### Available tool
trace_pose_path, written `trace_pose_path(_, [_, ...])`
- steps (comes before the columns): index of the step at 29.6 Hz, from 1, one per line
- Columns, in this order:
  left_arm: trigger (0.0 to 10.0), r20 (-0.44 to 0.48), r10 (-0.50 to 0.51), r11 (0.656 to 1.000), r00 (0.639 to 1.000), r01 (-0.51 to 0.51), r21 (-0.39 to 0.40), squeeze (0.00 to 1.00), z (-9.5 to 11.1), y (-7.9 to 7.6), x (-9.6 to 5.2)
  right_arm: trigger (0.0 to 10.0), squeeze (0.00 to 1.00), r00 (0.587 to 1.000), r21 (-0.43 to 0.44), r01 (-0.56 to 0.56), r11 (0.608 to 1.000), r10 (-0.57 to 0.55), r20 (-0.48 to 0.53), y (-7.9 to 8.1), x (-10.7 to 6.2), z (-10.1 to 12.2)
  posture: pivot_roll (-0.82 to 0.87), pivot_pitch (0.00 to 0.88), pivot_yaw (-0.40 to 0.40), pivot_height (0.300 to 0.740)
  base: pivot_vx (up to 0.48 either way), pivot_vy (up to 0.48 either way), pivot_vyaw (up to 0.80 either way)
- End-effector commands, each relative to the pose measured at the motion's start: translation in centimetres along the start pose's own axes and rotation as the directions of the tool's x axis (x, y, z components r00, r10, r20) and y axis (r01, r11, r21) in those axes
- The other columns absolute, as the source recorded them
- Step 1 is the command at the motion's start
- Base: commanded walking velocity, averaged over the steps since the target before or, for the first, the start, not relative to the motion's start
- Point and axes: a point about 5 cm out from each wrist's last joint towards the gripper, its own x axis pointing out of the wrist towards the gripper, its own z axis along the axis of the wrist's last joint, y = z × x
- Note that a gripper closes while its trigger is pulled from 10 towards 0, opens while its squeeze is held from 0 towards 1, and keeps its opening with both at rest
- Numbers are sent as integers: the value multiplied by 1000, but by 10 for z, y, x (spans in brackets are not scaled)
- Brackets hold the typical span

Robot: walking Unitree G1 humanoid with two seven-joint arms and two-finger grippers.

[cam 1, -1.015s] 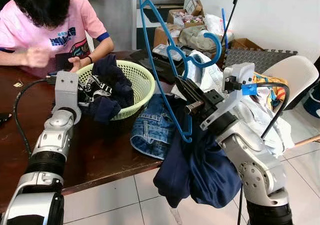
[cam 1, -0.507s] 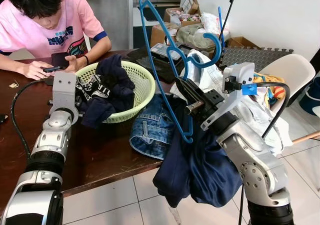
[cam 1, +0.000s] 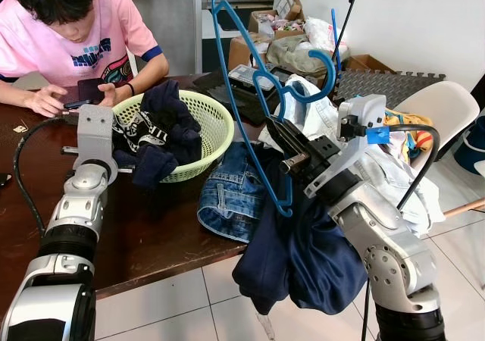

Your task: Hang hanger

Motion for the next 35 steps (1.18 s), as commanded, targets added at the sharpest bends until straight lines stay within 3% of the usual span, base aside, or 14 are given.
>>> trace_pose_path(1, [0, 113, 45, 999, 993, -48, 22, 0, 28, 14, 3, 10000, 0, 1000, -5, -3, 1000, 3, 11, -1, -2, 3, 27, 86, -49, 740, 0, 0, 0])
trace_pose_path(2, [0, 279, 71, 997, 958, -77, 11, 0, 68, 18, 1, 10000, 0, 1000, -4, -5, 1000, 5, 13, -1, -1, 3, 30, 81, -48, 740, 0, 0, 0])
trace_pose_path(3, [0, 279, 71, 997, 958, -77, 11, 0, 68, 18, 1, 10000, 0, 1000, -4, -5, 1000, 5, 13, -1, -1, 3, 30, 81, -48, 740, 0, 0, 0])
trace_pose_path(5, [0, 559, 116, 993, 821, -111, -43, 0, 149, 27, -17, 10000, 0, 1000, -3, -7, 1000, 7, 18, 0, 1, 3, 31, 77, -46, 740, 0, 0, 0])
trace_pose_path(6, [0, 559, 116, 993, 821, -111, -43, 0, 149, 27, -17, 10000, 0, 1000, -3, -7, 1000, 7, 18, 0, 1, 3, 31, 77, -46, 740, 0, 0, 0])
trace_pose_path(7, [0, 659, 127, 991, 742, -121, -56, 0, 181, 31, -30, 10000, 0, 1000, -2, -8, 1000, 8, 21, 0, 1, 3, 36, 72, -40, 740, 0, 0, 0])
trace_pose_path(10, [0, 707, 132, 990, 695, -127, -60, 0, 198, 33, -38, 10000, 0, 1000, -2, -8, 1000, 8, 22, 1, 2, 3, 36, 72, -40, 740, 0, 0, 0])
trace_pose_path(12, [0, 808, 113, 989, 579, -145, -35, 0, 229, 31, -59, 10000, 0, 1000, 1, -5, 1000, 5, 30, 0, 3, 3, 43, 66, -32, 740, 0, 0, 0])
trace_pose_path(15, [0, 836, 104, 987, 539, -156, -22, 0, 237, 29, -66, 10000, 0, 999, 2, -3, 1000, 3, 33, 0, 3, 4, 43, 66, -32, 740, 0, 0, 0])
trace_pose_path(22, [0, 797, 36, 997, 603, -75, 12, 0, 217, 4, -64, 10000, 0, 999, 5, 2, 1000, -2, 38, -1, 2, 4, 45, 67, -26, 740, 0, 0, 0])
trace_pose_path(27, [706, 557, -201, 978, 806, 202, 61, 0, 140, -55, -54, 10000, 0, 999, 6, 4, 1000, -5, 38, -1, 2, 3, 48, 73, -25, 740, 0, 0, 0])
trace_pose_path(28, [706, 557, -201, 978, 806, 202, 61, 0, 140, -55, -54, 10000, 0, 999, 6, 4, 1000, -5, 38, -1, 2, 3, 48, 73, -25, 740, 0, 0, 0])
trace_pose_path(29, [2510, 506, -269, 961, 819, 262, 88, 0, 125, -69, -56, 10000, 0, 999, 7, 3, 1000, -4, 38, -1, 1, 4, 48, 73, -25, 740, 0, 0, 0])
trace_pose_path(35, [2431, 410, -386, 921, 826, 367, 128, 0, 93, -97, -67, 10000, 0, 999, 6, 2, 1000, -2, 38, -1, 1, 4, 47, 75, -25, 740, 0, 0, 0])
